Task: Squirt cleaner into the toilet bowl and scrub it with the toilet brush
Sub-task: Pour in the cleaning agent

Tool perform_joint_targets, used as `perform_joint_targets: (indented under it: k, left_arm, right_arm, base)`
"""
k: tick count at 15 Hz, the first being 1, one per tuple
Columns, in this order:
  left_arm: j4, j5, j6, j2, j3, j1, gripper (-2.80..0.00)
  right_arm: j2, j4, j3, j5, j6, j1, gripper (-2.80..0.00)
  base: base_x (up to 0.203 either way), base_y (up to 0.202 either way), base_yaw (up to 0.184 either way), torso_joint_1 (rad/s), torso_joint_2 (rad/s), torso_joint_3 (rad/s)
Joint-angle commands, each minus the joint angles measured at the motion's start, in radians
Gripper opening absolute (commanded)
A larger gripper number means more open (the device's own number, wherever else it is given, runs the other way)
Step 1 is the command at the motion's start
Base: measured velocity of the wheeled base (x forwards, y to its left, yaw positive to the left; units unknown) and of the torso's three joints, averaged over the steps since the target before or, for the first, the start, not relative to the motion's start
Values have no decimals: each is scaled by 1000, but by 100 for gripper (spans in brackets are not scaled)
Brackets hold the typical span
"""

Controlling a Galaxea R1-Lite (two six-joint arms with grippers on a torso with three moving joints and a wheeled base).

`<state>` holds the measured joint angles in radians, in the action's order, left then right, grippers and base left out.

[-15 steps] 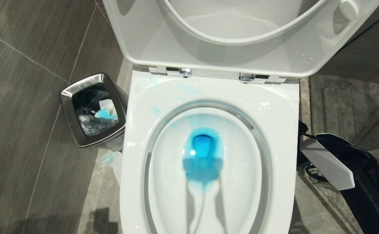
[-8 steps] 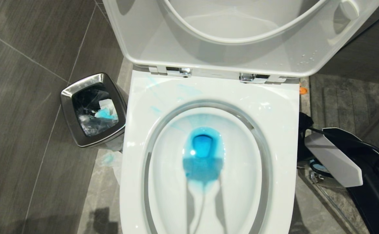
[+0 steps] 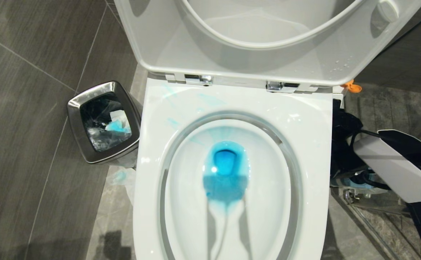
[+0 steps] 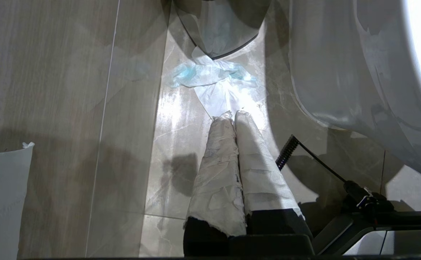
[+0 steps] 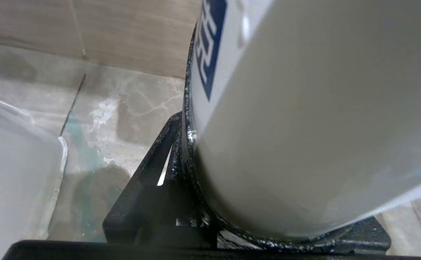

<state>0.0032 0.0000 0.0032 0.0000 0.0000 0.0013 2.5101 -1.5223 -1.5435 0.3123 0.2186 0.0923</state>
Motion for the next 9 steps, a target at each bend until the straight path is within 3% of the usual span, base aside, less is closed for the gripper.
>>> perform_joint_targets:
  k: [1,5,9]
  left_arm:
    - [0,0,0,2,0,0,-280]
    - [0,0,0,2,0,0,-280]
    - [0,0,0,2,0,0,-280]
  right_arm:
    - [-107,-8,119,3,-6,-1,-280]
    - [-266,-8,335,-2,-20,0,-280]
    - [-388,-8,424,-18,-18,-2,-280]
  base:
    - [0,0,0,0,0,0]
    - [0,0,0,0,0,0]
    - [0,0,0,0,0,0]
